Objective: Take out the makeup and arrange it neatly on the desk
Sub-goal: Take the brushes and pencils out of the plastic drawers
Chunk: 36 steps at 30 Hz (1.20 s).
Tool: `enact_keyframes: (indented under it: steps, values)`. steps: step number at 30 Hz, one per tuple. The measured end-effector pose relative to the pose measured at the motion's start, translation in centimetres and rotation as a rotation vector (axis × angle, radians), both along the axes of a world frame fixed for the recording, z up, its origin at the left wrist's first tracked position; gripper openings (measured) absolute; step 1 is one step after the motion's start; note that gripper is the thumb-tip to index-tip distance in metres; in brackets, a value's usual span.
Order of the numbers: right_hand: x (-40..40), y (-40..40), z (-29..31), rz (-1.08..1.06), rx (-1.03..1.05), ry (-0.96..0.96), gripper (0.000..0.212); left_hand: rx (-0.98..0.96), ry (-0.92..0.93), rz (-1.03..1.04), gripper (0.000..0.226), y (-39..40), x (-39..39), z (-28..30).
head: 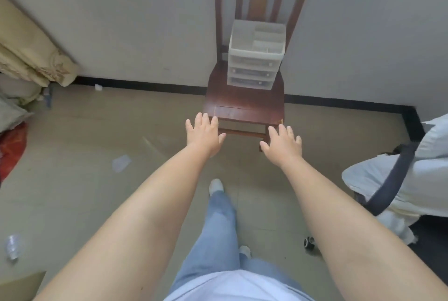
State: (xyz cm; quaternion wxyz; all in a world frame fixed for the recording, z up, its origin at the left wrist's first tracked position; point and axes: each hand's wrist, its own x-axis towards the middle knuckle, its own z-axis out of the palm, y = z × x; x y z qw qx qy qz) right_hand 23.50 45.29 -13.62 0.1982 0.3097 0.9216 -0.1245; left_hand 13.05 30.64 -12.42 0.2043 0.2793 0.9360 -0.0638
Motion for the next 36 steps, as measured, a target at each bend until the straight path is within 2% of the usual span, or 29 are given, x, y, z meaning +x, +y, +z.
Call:
enact_keyframes:
  steps: [7, 13, 20, 22, 24, 28, 32, 34, 36]
  values:
    - [-11.3, 9.1, -4.7, -0.092, -0.021, -0.127, 0.054, -0.039, -0.108, -0.032, 0.057, 7.5, -13.2, -5.9]
    - [-21.1, 13.5, -7.2, -0.142, -0.144, -0.147, 0.055, -0.072, -0.155, -0.047, 0.057, 13.6, -23.3, -8.3]
    - [-29.0, 18.3, -12.7, -0.241, -0.281, -0.083, 0.054, 0.113, -0.076, -0.063, 0.058, 20.6, -29.0, -11.5]
    - [-30.9, 19.4, -14.6, -0.396, -0.410, 0.026, 0.053, 0.210, -0.043, -0.089, 0.055, 21.6, -29.9, -12.6]
    - [-33.0, 20.1, -16.1, -0.673, -0.608, 0.191, 0.049, 0.316, 0.032, -0.145, 0.050, 22.3, -31.1, -14.3]
    - [-35.8, 20.7, -18.2, -1.208, -0.952, 0.425, 0.042, 0.348, 0.019, -0.206, 0.053, 22.3, -33.1, -16.6]
    - [-37.0, 21.0, -18.4, -1.500, -1.132, 0.736, 0.015, 0.365, 0.013, -0.270, 0.058, 21.8, -33.8, -17.8]
    - [-37.5, 21.2, -18.3, -1.626, -1.253, 0.845, 0.020, 0.383, 0.025, -0.283, 0.062, 21.9, -33.8, -18.1]
    - [-37.7, 21.1, -18.7, -1.684, -1.267, 0.824, 0.018, 0.385, 0.033, -0.281, 0.065, 22.0, -33.8, -17.8]
